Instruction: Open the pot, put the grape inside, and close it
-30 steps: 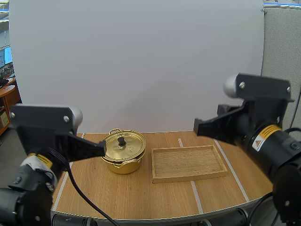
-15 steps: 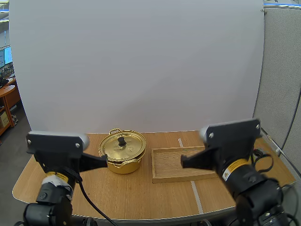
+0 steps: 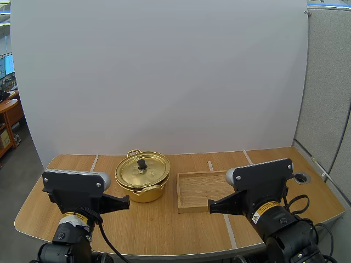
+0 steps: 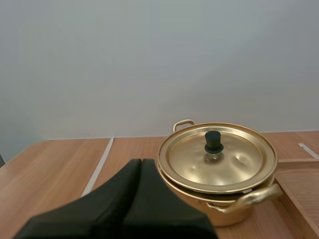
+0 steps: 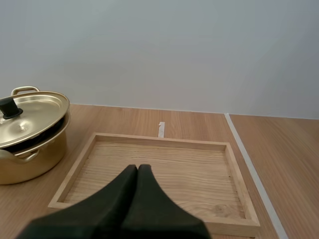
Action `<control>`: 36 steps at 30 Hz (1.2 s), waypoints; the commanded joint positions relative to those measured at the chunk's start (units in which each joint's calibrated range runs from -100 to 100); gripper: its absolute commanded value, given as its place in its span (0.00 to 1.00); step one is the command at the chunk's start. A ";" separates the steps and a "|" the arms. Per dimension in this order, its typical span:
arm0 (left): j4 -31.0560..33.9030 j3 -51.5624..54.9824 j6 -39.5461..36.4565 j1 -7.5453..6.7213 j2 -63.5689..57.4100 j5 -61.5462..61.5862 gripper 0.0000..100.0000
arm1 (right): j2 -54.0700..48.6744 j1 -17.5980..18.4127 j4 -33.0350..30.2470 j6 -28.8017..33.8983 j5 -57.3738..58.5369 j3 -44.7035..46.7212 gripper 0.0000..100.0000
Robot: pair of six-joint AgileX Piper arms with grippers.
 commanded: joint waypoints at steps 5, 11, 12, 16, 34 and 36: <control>0.30 0.21 -0.03 -1.98 -0.19 10.10 0.00 | -0.41 -0.24 2.73 0.06 5.65 0.21 0.00; 0.02 0.21 -0.49 -1.98 -0.19 12.89 0.00 | -0.41 -0.24 2.44 0.06 4.62 3.51 0.00; 0.02 0.21 -0.49 -1.98 -0.19 12.89 0.00 | -0.41 -0.24 2.47 0.06 3.59 4.77 0.00; 0.02 0.21 -0.85 -1.98 -0.19 12.89 0.00 | -0.41 -0.24 1.43 0.37 0.56 5.52 0.00; -0.21 0.21 -1.20 -1.98 -0.19 11.15 0.00 | -0.41 -0.24 1.43 1.20 0.56 5.52 0.00; -0.21 0.21 -1.20 -1.98 -0.19 11.15 0.00 | -0.41 -0.24 1.43 1.20 0.56 5.52 0.00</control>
